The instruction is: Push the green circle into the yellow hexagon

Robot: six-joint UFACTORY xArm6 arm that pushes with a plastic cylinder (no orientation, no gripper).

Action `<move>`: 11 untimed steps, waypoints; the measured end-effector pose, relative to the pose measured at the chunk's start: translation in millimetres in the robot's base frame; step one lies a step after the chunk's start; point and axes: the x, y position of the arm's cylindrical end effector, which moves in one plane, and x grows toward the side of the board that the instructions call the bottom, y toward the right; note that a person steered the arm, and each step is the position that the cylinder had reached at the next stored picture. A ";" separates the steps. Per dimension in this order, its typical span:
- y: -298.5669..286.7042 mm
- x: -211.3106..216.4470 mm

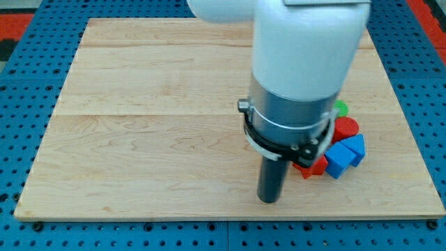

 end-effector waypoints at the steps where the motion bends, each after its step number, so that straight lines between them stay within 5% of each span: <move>1: 54.8 22.3; 4: 126.5 -16.7; 7: 245.5 -139.9; 9: 241.4 -198.3; 11: 188.7 -201.3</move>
